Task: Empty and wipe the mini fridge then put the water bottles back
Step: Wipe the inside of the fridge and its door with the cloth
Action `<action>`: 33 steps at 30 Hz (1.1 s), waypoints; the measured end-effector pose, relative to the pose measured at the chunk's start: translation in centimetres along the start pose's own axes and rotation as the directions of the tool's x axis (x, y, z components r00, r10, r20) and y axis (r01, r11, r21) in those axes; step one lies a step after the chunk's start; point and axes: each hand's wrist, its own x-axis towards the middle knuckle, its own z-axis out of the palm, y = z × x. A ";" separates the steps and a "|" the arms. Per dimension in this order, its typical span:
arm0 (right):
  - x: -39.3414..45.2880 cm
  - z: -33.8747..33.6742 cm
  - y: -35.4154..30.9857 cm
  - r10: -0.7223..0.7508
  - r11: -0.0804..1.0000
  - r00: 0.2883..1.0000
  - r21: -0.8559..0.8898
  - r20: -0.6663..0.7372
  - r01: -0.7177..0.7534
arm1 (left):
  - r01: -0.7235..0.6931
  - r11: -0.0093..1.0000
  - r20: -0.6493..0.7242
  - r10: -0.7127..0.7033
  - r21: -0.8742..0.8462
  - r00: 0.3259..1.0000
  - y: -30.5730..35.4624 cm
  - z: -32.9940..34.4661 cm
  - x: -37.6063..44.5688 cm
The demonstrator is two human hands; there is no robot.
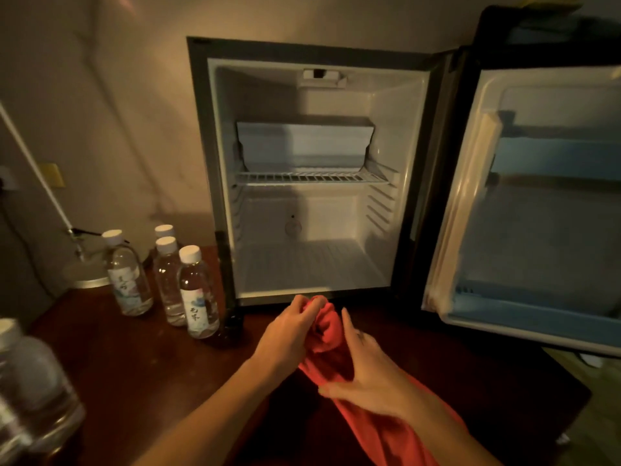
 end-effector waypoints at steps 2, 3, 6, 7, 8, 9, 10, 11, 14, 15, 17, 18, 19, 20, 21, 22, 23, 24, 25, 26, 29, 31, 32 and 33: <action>-0.6 0.5 0.5 -0.040 0.982 0.999 -0.187 0.002 0.039 | 0.018 0.998 -0.021 -0.016 0.053 1.000 -1.2 -0.8 -0.7; -0.7 0.6 0.6 -0.064 0.970 0.998 -0.236 -0.027 0.055 | 0.029 0.996 -0.039 -0.025 0.087 0.999 -1.6 -1.3 -1.1; -0.7 0.7 0.5 -0.090 0.937 0.994 -0.344 -0.063 0.063 | 0.038 0.979 -0.105 -0.017 0.202 0.994 -2.7 -3.1 -2.4; -0.8 0.6 0.3 -0.078 0.932 0.996 -0.359 -0.046 0.056 | 0.047 0.971 -0.124 -0.019 0.232 0.992 -3.0 -3.8 -2.7; -0.9 0.6 0.0 -0.062 0.932 0.998 -0.359 -0.029 0.047 | 0.062 0.966 -0.138 -0.028 0.251 0.990 -3.3 -4.3 -3.1; -0.9 0.7 -0.4 -0.053 0.934 0.999 -0.355 -0.015 0.044 | 0.082 0.962 -0.148 -0.044 0.261 0.988 -3.5 -4.8 -3.5; -1.0 0.9 -0.7 -0.056 0.937 0.998 -0.346 -0.007 0.050 | 0.104 0.960 -0.154 -0.064 0.261 0.986 -3.6 -5.1 -3.8; -1.0 1.2 -1.2 -0.067 0.938 0.998 -0.341 -0.003 0.062 | 0.125 0.959 -0.154 -0.088 0.254 0.984 -3.6 -5.4 -4.1; -0.5 2.2 -2.5 -0.130 0.943 0.990 -0.315 -0.051 0.108 | 0.129 0.973 -0.098 -0.112 0.192 0.989 -2.8 -5.9 -4.8; -0.1 2.4 -2.8 -0.136 0.951 0.987 -0.290 -0.090 0.104 | 0.120 0.981 -0.070 -0.110 0.155 0.991 -2.5 -5.9 -4.9; 0.6 2.3 -3.4 -0.148 0.979 0.959 -0.176 -0.243 0.107 | 0.088 0.996 -0.026 -0.088 -0.007 0.996 -1.8 -5.8 -4.9; 1.0 1.9 -3.8 -0.162 0.986 0.923 -0.090 -0.348 0.139 | 0.081 0.986 -0.017 -0.084 -0.146 0.996 -1.4 -5.6 -4.8; 1.3 1.4 -4.3 -0.165 0.983 0.876 -0.001 -0.453 0.185 | 0.100 0.946 -0.011 -0.108 -0.307 0.994 -0.8 -5.5 -4.7; 1.6 0.8 -4.8 -0.147 0.970 0.821 0.083 -0.552 0.230 | 0.146 0.872 -0.004 -0.167 -0.467 0.986 -0.1 -5.4 -4.6; 2.0 0.1 -5.5 -0.097 0.948 0.771 0.178 -0.629 0.264 | 0.187 0.767 0.010 -0.229 -0.614 0.973 0.5 -5.3 -4.4; 2.2 -0.6 -6.2 -0.023 0.917 0.736 0.279 -0.677 0.285 | 0.198 0.653 0.029 -0.260 -0.731 0.965 1.1 -5.4 -4.1; 2.5 -1.2 -7.0 0.043 0.877 0.706 0.366 -0.707 0.313 | 0.191 0.547 0.048 -0.264 -0.815 0.963 1.7 -5.4 -3.8; 2.8 -1.7 -7.7 0.083 0.837 0.688 0.425 -0.721 0.344 | 0.174 0.476 0.059 -0.248 -0.862 0.967 2.2 -5.4 -3.3; 3.1 -2.0 -8.3 0.098 0.800 0.678 0.463 -0.729 0.382 | 0.153 0.413 0.064 -0.220 -0.898 0.973 2.6 -5.3 -3.0; 3.3 -2.4 -8.9 0.097 0.781 0.671 0.475 -0.735 0.407 | 0.139 0.360 0.065 -0.208 -0.922 0.976 3.1 -5.2 -2.7; 4.1 -2.9 -8.2 0.055 0.838 0.666 0.397 -0.744 0.375 | 0.074 0.335 -0.010 -0.243 -0.939 0.970 4.1 -5.2 -1.6; 4.0 -3.0 -6.8 0.054 0.884 0.727 0.371 -0.685 0.285 | 0.036 0.382 -0.085 -0.294 -0.923 0.952 4.3 -4.8 -0.7; 3.5 -3.0 -6.3 0.072 0.868 0.786 0.427 -0.614 0.254 | 0.027 0.387 -0.106 -0.318 -0.922 0.942 4.5 -4.6 -0.3; 2.8 -2.8 -6.1 0.063 0.799 0.839 0.531 -0.541 0.283 | 0.018 0.378 -0.117 -0.331 -0.926 0.936 4.7 -4.2 0.2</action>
